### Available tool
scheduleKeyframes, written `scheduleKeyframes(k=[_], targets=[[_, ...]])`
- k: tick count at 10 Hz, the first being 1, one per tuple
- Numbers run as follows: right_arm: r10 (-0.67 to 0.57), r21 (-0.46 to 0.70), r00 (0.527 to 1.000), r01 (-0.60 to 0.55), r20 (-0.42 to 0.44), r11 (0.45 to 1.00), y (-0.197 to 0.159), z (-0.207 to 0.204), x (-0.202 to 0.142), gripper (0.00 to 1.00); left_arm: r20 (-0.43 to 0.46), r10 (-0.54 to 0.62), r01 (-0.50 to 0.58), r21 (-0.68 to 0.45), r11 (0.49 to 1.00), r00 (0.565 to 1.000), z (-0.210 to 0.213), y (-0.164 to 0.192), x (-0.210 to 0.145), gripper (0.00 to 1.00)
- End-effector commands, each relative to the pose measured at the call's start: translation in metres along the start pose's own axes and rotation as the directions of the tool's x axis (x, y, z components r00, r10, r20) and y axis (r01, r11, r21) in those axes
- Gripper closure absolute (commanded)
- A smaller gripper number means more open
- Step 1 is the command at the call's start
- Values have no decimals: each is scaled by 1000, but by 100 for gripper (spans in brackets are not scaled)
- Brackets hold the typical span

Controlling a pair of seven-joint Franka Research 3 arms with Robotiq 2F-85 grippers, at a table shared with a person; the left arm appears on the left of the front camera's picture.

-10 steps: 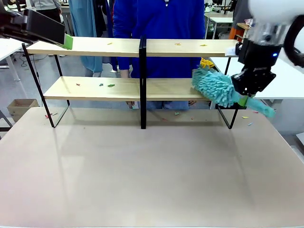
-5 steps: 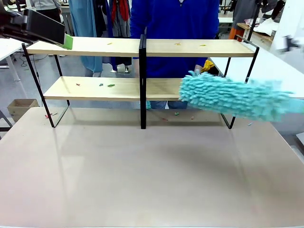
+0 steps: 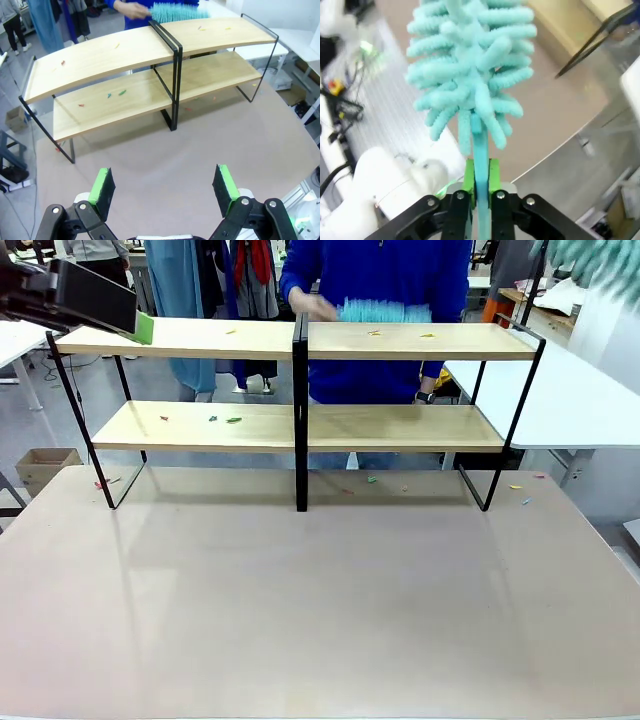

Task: Clean the shelves.
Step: Clean a randomly selected level of the Shelf with the Duster.

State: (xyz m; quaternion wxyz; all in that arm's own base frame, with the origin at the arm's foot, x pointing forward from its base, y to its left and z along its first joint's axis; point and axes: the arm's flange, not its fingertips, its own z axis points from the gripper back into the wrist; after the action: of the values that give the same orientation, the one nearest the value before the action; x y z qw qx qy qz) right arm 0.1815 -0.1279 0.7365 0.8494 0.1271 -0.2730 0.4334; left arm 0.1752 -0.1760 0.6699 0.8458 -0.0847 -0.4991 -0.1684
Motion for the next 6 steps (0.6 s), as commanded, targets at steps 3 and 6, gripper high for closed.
scheduleKeyframes(k=[3, 6], targets=[[62, -275, 983, -12, 173, 961, -45, 39, 17, 88, -2, -11, 11, 2, 1000, 1000, 0, 2, -1, 0], [102, -184, 984, -74, 147, 980, -16, 45, 8, 88, -2, -11, 11, 2, 1000, 1000, 0, 2, -1, 0]])
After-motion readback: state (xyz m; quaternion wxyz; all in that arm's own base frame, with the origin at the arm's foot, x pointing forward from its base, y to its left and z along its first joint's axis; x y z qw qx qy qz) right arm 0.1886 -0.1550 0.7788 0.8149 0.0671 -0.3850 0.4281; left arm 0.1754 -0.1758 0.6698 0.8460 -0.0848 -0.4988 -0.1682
